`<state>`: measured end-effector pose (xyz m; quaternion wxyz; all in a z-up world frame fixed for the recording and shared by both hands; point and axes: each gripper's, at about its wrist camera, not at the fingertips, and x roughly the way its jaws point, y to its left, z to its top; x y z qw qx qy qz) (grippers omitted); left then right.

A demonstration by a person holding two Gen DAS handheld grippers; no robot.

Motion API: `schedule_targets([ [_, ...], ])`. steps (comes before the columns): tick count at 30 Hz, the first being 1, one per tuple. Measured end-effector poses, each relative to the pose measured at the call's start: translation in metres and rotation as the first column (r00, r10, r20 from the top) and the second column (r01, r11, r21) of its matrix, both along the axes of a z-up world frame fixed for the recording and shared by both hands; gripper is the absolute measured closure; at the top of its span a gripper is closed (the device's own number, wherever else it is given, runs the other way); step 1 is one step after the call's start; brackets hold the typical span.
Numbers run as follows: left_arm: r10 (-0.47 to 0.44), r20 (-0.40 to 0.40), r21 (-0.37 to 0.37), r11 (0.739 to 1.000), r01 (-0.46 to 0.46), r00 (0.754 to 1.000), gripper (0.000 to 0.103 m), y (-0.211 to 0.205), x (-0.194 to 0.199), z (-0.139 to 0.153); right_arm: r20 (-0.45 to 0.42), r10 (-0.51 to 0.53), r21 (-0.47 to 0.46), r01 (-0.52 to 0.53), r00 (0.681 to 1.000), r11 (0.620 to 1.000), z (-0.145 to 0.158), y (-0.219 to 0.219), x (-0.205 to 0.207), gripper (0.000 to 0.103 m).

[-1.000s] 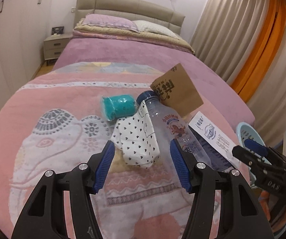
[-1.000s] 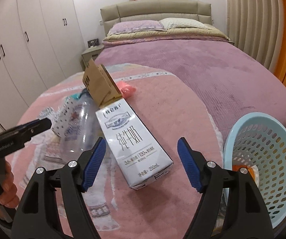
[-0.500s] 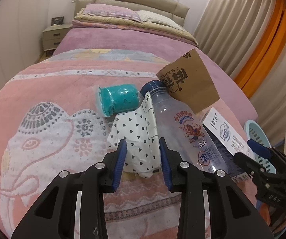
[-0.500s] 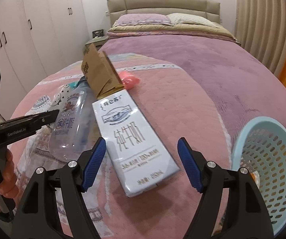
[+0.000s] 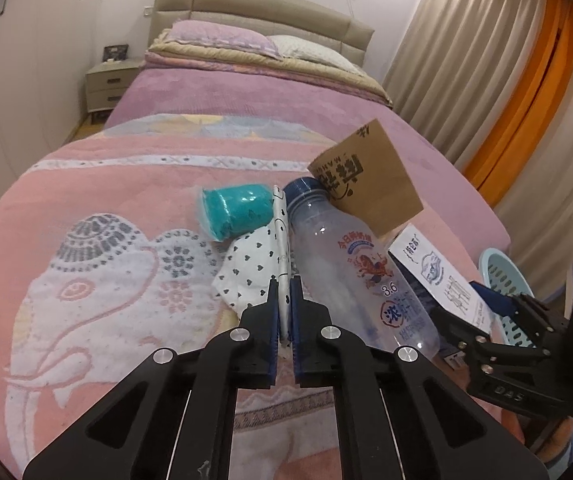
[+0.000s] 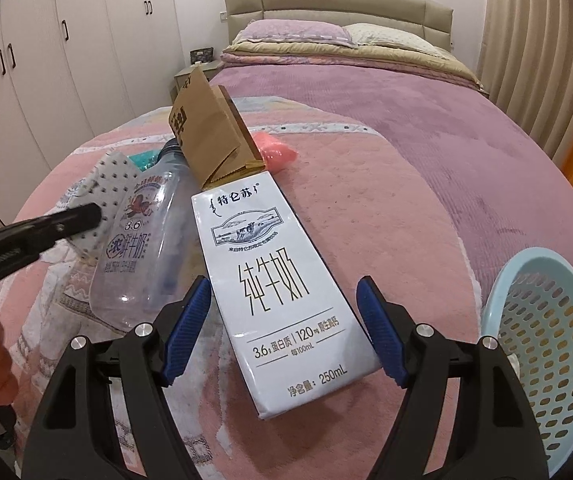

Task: Collect trash
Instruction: 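Grasp the dotted tissue with the left gripper while the right grasps the milk carton, then carry the tissue and milk carton over the basket and open both grippers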

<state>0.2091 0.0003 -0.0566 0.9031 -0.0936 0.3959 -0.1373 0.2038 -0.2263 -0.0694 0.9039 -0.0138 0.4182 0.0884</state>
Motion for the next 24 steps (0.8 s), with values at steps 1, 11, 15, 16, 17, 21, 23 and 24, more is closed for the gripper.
schedule_targets([
  [1,0.002,0.007,-0.005,1.000,-0.002,1.000,0.100,0.002,-0.004,0.002,-0.003,0.000,0.002,0.000,1.000,1.000,0.000,0.000,0.000,0.034],
  [11,-0.012,0.090,-0.042,0.999,0.016,0.996,0.100,0.010,-0.031,0.025,0.034,-0.003,0.018,0.002,0.999,1.000,0.010,0.004,-0.030,0.050],
  [15,-0.039,0.147,-0.052,0.998,0.047,0.988,0.100,0.002,-0.044,0.043,0.095,-0.022,0.011,0.021,0.995,1.000,0.029,0.000,-0.052,0.050],
  [16,-0.049,0.163,-0.053,0.997,0.058,0.985,0.100,0.000,-0.048,0.049,0.115,-0.028,0.010,0.027,0.993,1.000,0.036,-0.002,-0.059,0.050],
  [17,-0.058,0.175,-0.054,0.996,0.068,0.983,0.100,-0.004,-0.051,0.053,0.130,-0.033,0.009,0.032,0.991,0.999,0.041,-0.004,-0.062,0.050],
  [21,-0.108,0.228,-0.046,0.991,0.122,0.968,0.100,-0.022,-0.061,0.072,0.197,-0.067,-0.001,0.069,0.978,0.998,0.065,-0.015,-0.082,0.050],
  [23,-0.138,0.257,-0.042,0.987,0.154,0.957,0.100,-0.035,-0.066,0.083,0.223,-0.088,0.006,0.089,0.971,0.996,0.076,-0.024,-0.090,0.050],
  [24,-0.151,0.266,-0.041,0.985,0.167,0.952,0.100,-0.040,-0.068,0.086,0.234,-0.101,0.010,0.102,0.967,0.995,0.080,-0.029,-0.093,0.050],
])
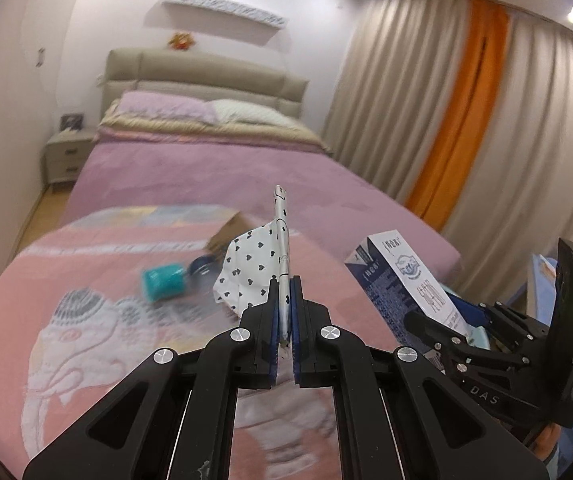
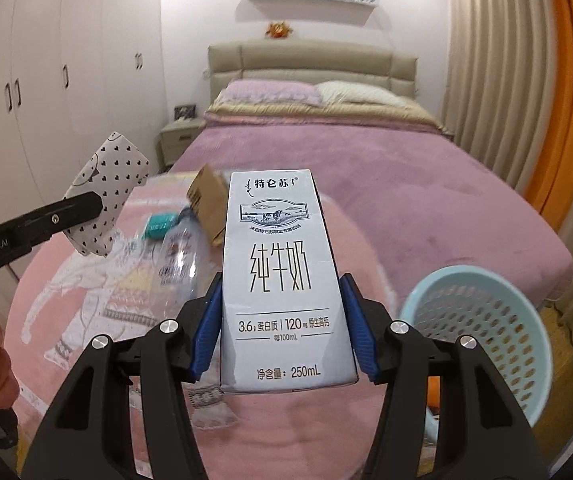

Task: Collect trash
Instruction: 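Carry the tissue and milk carton over the basket and open both grippers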

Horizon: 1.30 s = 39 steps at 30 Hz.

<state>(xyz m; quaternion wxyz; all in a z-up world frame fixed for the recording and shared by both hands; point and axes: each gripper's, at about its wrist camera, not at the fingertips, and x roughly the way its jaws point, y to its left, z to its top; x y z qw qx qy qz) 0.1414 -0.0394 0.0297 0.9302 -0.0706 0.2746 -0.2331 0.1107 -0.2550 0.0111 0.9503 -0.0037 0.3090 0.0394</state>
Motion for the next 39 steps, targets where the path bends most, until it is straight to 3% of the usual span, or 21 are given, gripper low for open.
schedule_targets([
  [7,-0.108,0.038,0.016,0.994,0.107,0.993,0.100,-0.052,0.000,0.016,0.067,-0.152,0.022,0.151,0.986,0.988,0.027,-0.049,-0.020,0.050],
  [15,-0.246,0.032,0.050,0.968,0.244,0.969,0.100,-0.128,0.008,0.010,0.038,-0.338,0.127,0.331,0.940,0.935,0.027,-0.130,-0.029,0.050],
  [26,-0.371,-0.042,0.123,0.919,0.373,0.928,0.100,-0.231,0.032,-0.023,-0.080,-0.482,0.135,0.489,0.872,0.862,0.003,-0.209,-0.014,0.050],
  [36,-0.432,-0.184,0.106,0.884,0.454,0.883,0.100,-0.270,0.050,-0.069,-0.184,-0.533,0.155,0.559,0.826,0.814,-0.038,-0.245,-0.006,0.049],
  [38,-0.432,-0.204,0.104,0.883,0.458,0.878,0.097,-0.271,0.052,-0.078,-0.198,-0.542,0.152,0.572,0.817,0.806,-0.045,-0.247,-0.005,0.049],
  [39,-0.429,-0.213,0.105,0.883,0.457,0.878,0.086,-0.271,0.052,-0.081,-0.203,-0.544,0.152,0.575,0.814,0.804,-0.047,-0.248,-0.005,0.048],
])
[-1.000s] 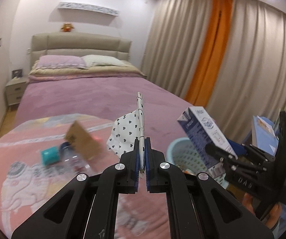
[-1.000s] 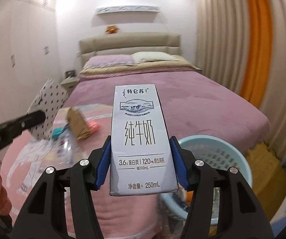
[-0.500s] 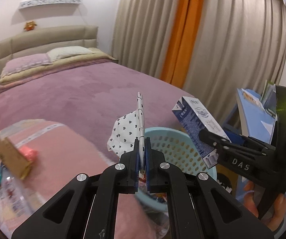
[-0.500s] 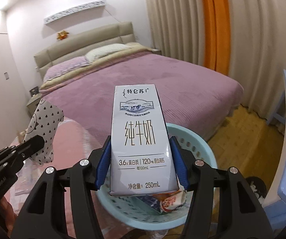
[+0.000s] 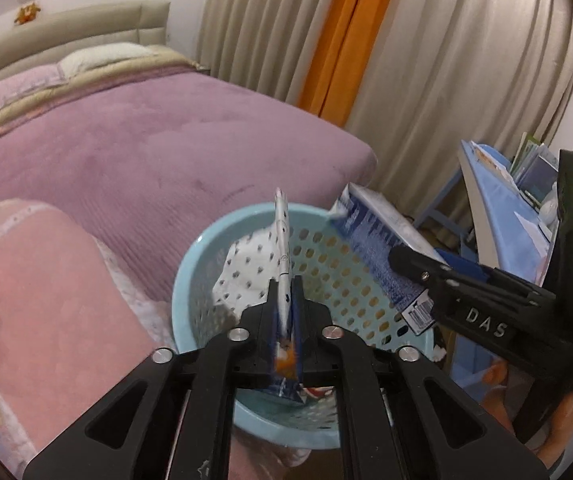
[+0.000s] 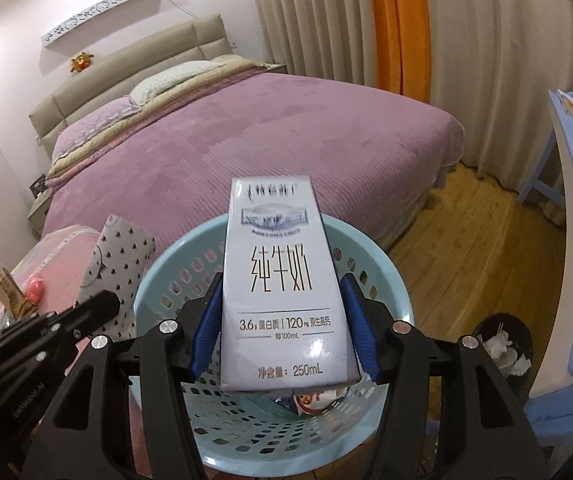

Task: Collect trash
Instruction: 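Carry the tissue and milk carton over the basket and open both grippers, then move the left gripper to the clear milk bottle and grasp it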

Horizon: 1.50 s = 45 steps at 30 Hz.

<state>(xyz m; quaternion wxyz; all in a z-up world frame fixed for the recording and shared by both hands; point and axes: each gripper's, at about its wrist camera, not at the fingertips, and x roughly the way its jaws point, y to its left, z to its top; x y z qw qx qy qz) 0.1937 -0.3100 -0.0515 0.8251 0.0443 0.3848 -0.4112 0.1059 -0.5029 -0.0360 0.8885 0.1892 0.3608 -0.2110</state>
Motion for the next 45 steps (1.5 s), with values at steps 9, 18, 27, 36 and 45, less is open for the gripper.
schedule_targets([
  [9,0.027,0.015,-0.017,1.000,-0.026,1.000,0.055,0.015,-0.008,0.005,-0.012,0.023,0.031,-0.022,1.000,0.999,-0.013,-0.005,-0.004,0.043],
  [18,0.090,0.055,-0.079,0.993,-0.085,0.994,0.052,0.054,-0.023,0.034,0.040,0.106,-0.037,-0.105,0.994,0.994,0.015,0.035,-0.009,0.043],
  [27,0.256,0.125,-0.116,0.963,-0.242,0.958,0.042,0.123,-0.038,0.062,0.104,0.230,-0.099,-0.220,0.968,0.971,0.040,0.091,-0.012,0.043],
  [36,0.543,0.174,-0.077,0.839,-0.539,0.821,0.024,0.213,-0.036,0.062,0.124,0.341,-0.147,-0.322,0.932,0.935,0.047,0.140,-0.003,0.043],
  [45,0.635,0.059,0.004,0.771,-0.637,0.770,0.023,0.260,-0.003,0.028,0.124,0.426,-0.170,-0.404,0.896,0.899,0.042,0.186,0.017,0.043],
])
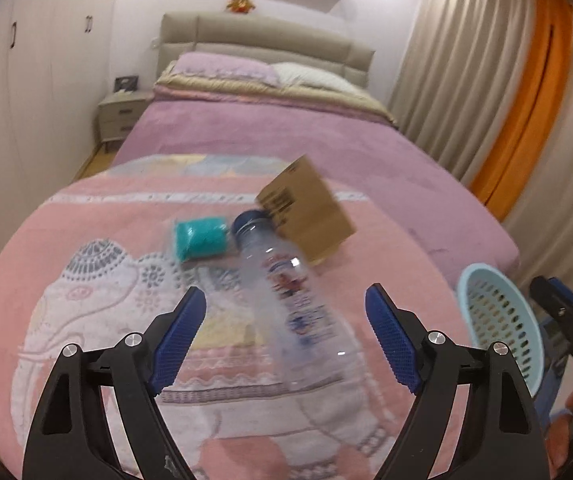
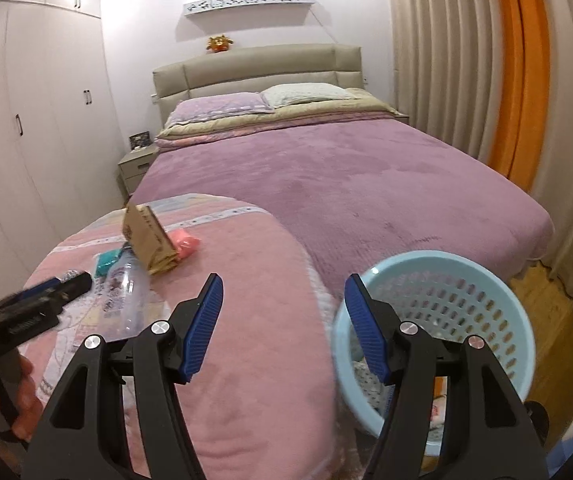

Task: Collect trash
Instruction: 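Move the left gripper to the clear milk bottle and grasp it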

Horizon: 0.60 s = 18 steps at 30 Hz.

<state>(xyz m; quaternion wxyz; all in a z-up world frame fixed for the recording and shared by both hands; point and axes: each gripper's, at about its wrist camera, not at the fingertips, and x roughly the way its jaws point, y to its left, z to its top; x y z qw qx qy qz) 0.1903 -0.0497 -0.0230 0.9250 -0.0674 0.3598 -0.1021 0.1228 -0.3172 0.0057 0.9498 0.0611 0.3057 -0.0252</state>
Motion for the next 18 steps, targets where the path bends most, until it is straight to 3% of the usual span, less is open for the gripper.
schedule_targets([
  [7,-0.022,-0.085,0.052,0.998,0.026,0.996,0.023,-0.015,0.023,-0.022,-0.007,0.071,-0.013,-0.071,0.997,0.997,-0.002,0.030,0.015,0.043],
  [12,-0.019,-0.130,0.089,0.996,0.031,0.991,0.022,-0.020,0.037,-0.036,-0.060,0.117,0.028,-0.115,0.991,0.993,-0.006,0.033,0.028,0.043],
  [15,-0.024,-0.135,0.105,0.994,0.038,0.991,0.025,-0.023,0.041,-0.038,-0.068,0.120,0.022,-0.119,0.990,0.993,-0.006,0.040,0.036,0.043],
  [18,-0.044,-0.151,0.073,0.996,0.056,0.987,0.037,-0.020,0.045,-0.041,-0.072,0.139,0.026,-0.137,0.988,0.990,-0.007,0.045,0.045,0.043],
])
